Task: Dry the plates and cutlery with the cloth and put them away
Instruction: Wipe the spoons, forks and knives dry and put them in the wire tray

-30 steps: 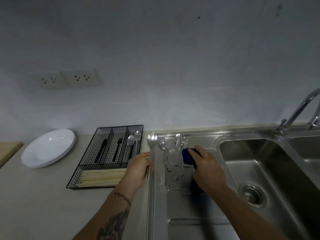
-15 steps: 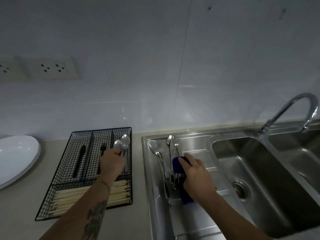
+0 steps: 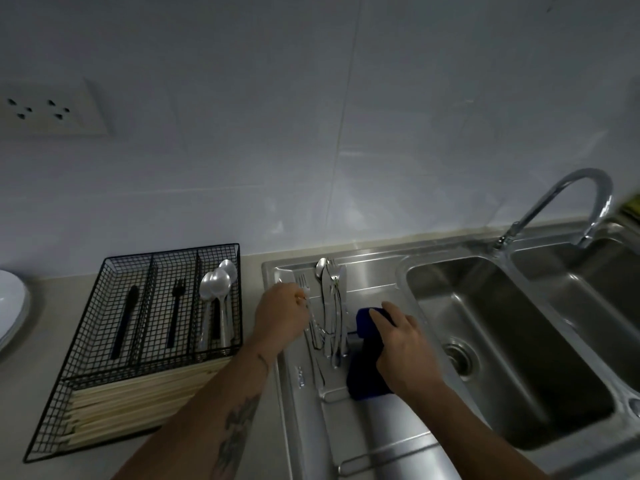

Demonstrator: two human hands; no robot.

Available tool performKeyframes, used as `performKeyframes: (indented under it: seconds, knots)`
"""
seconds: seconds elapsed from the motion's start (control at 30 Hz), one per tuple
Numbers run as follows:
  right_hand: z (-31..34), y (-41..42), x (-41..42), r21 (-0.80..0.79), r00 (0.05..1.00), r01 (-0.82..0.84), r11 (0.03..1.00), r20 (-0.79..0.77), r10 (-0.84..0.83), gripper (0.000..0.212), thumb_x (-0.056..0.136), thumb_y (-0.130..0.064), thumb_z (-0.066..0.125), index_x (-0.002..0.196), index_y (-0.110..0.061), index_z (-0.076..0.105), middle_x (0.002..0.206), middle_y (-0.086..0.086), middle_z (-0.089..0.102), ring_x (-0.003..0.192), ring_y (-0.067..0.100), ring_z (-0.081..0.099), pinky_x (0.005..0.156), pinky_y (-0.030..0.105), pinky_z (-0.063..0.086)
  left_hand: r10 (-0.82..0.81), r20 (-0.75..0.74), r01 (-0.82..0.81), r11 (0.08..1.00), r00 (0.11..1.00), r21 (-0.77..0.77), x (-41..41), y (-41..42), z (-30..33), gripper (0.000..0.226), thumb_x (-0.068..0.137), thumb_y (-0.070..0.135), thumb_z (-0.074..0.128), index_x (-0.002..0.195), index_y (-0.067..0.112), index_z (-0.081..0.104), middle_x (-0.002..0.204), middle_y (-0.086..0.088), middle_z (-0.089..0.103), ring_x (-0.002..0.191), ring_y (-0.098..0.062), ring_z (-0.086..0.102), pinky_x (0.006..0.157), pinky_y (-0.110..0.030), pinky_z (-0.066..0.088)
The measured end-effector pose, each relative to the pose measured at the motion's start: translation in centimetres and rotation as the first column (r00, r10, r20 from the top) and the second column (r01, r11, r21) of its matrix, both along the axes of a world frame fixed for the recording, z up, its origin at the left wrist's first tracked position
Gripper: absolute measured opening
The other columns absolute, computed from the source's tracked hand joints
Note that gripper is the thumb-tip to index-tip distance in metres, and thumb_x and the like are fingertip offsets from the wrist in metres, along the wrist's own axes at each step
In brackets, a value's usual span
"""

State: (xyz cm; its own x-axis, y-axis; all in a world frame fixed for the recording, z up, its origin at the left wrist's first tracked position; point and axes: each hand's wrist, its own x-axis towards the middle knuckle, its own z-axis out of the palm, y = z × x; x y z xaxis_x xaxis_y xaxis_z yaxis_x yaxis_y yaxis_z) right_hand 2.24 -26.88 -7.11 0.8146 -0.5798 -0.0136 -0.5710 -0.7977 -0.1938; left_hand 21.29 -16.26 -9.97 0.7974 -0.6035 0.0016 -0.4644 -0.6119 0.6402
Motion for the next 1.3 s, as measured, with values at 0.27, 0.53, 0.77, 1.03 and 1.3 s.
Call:
performKeyframes:
  seconds: [0.27, 0.53, 0.77, 1.03, 1.3]
  knots:
    - [-0.9, -1.9, -1.9, 0.020, 1.000, -0.011, 1.000, -0.001, 0.011, 0.060, 0.080, -0.009, 0.062, 0.137, -0.019, 0.047, 0.149, 0.003, 0.036, 0.123, 0.030, 0.045, 0.092, 0.035, 0.047, -0.196, 0.020, 0.183, 0.944, 0.980, 0.273, -3.1, -5.4, -1.5, 0.011, 0.079, 0.006, 0.055, 0.085, 0.015, 0.057, 0.098, -0.002, 0.057, 0.101, -0.025, 0.049, 0.093, -0.042, 0.047]
    - [-1.4, -4.0, -1.3, 0.065, 0.999, -0.045, 0.997, -0.008, 0.046, 0.060, 0.079, -0.009, 0.060, 0.137, -0.017, 0.047, 0.149, 0.004, 0.036, 0.121, 0.031, 0.046, 0.096, 0.038, 0.044, -0.017, 0.022, 0.014, 0.993, 1.000, 0.119, -3.2, -7.4, -2.8, 0.023, 0.082, 0.005, 0.052, 0.087, 0.018, 0.070, 0.083, 0.001, 0.068, 0.079, -0.021, 0.063, 0.076, -0.040, 0.057]
    - [-1.6, -5.4, -0.7, 0.083, 0.997, -0.073, 0.994, 0.000, 0.073, 0.059, 0.080, -0.008, 0.059, 0.137, -0.017, 0.047, 0.148, 0.004, 0.036, 0.119, 0.029, 0.046, 0.095, 0.035, 0.045, 0.159, -0.086, -0.137, 0.965, 0.983, 0.223, -2.0, -10.4, -1.8, 0.020, 0.087, 0.009, 0.055, 0.069, 0.013, 0.065, 0.066, 0.000, 0.063, 0.062, -0.017, 0.063, 0.056, -0.028, 0.054]
    - [-1.9, -6.1, -0.4, 0.133, 0.998, -0.060, 0.989, 0.021, 0.058, 0.056, 0.083, -0.016, 0.059, 0.138, -0.017, 0.045, 0.145, 0.003, 0.038, 0.118, 0.028, 0.046, 0.094, 0.034, 0.044, 0.273, -0.188, -0.208, 0.929, 0.943, 0.305, -2.1, -13.0, -1.2, 0.023, 0.072, 0.040, 0.060, 0.078, 0.018, 0.064, 0.082, -0.001, 0.069, 0.079, -0.023, 0.068, 0.081, -0.040, 0.057]
    - [-2.4, -6.4, -0.5, 0.164, 0.997, -0.047, 0.985, 0.062, 0.037, 0.054, 0.083, -0.018, 0.058, 0.136, -0.016, 0.047, 0.138, 0.004, 0.044, 0.113, 0.028, 0.047, 0.093, 0.037, 0.046, 0.224, -0.292, -0.130, 0.943, 0.930, 0.308, -1.4, -13.0, -0.1, 0.025, 0.081, 0.020, 0.057, 0.059, 0.011, 0.050, 0.061, -0.001, 0.056, 0.057, -0.018, 0.055, 0.054, -0.024, 0.044]
